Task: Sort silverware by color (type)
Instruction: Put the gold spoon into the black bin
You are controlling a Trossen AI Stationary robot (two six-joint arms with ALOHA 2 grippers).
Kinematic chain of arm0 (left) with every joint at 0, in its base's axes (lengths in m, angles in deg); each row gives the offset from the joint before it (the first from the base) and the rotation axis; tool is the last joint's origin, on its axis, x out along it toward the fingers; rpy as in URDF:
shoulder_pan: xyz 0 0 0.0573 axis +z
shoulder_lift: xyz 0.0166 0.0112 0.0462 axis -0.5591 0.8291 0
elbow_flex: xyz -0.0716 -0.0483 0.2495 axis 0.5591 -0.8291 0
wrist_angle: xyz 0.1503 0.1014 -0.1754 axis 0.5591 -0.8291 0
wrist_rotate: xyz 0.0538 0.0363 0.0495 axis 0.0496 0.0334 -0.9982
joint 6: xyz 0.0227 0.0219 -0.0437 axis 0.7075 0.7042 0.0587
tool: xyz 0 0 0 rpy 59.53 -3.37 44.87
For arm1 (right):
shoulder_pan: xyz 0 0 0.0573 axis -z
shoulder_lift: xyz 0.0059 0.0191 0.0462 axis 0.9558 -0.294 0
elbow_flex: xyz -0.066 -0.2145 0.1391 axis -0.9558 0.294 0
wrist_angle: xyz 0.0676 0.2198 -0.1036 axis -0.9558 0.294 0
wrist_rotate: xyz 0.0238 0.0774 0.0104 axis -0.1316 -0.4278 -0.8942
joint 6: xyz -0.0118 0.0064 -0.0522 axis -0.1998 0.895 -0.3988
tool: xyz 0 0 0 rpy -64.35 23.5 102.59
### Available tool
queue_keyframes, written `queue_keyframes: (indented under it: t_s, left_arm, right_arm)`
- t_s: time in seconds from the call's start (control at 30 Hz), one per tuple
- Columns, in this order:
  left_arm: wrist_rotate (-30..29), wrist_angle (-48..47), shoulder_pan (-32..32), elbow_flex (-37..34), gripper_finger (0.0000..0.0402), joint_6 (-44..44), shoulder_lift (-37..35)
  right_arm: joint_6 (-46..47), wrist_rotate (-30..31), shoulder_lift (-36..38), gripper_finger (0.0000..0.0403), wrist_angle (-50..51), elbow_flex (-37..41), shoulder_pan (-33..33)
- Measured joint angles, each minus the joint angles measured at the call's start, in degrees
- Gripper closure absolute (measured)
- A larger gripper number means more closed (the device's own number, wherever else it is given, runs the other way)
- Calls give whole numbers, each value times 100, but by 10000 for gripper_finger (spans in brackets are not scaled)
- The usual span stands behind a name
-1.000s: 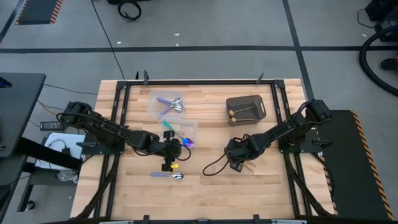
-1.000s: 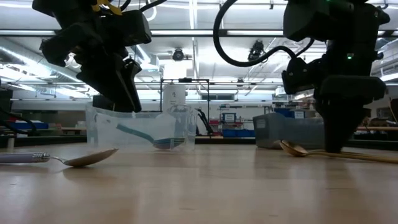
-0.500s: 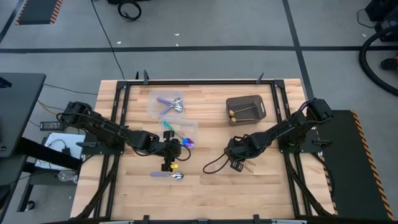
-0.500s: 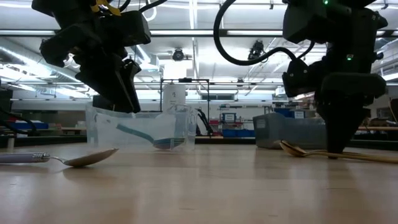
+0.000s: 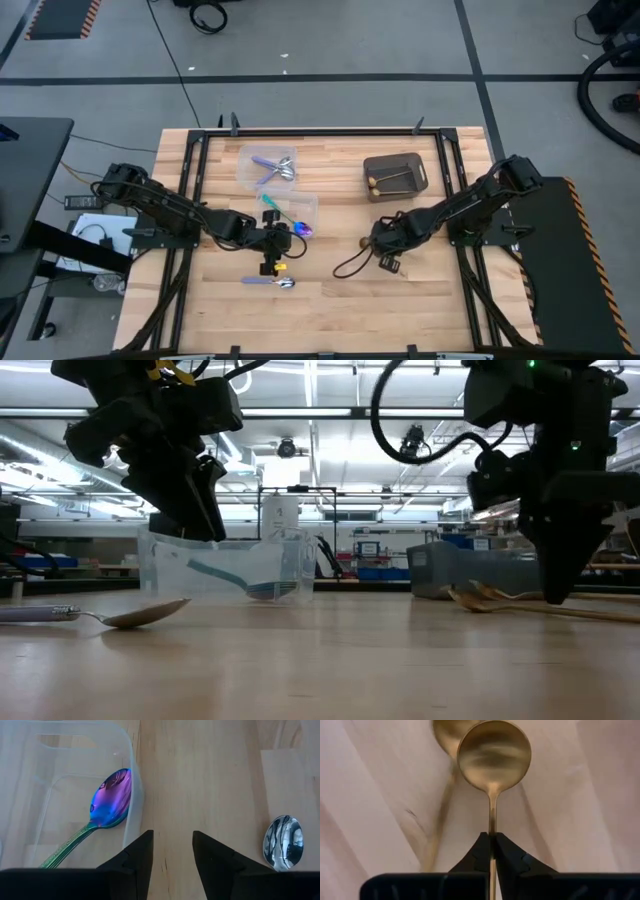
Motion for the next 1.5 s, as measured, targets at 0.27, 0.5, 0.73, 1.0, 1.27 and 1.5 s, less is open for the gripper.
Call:
queue_keyframes:
  t_s: [0.27,0.5,0.73,1.0,1.27,1.5]
  left_arm:
    - [0,18,0,1,257,-89,0]
    - [-1,35,0,0,257,-128,1]
    - [-2,33,0,2,257,-155,4]
    - [1,28,-14,-1,257,-349,4]
    - [4,26,-104,0,257,-445,4]
    - [4,22,-116,0,257,-463,4]
  right_arm:
    - [-991,41,77,389,309,-7,107]
    - [-2542,384,79,388,529,-20,157]
    - [-3557,1673,79,388,1600,-497,127]
    - [-4680,3218,83,387,2392,-848,228]
    - [-5652,4236,83,387,2592,-848,866]
    - [-6482,4130,144,388,2509,-848,1590]
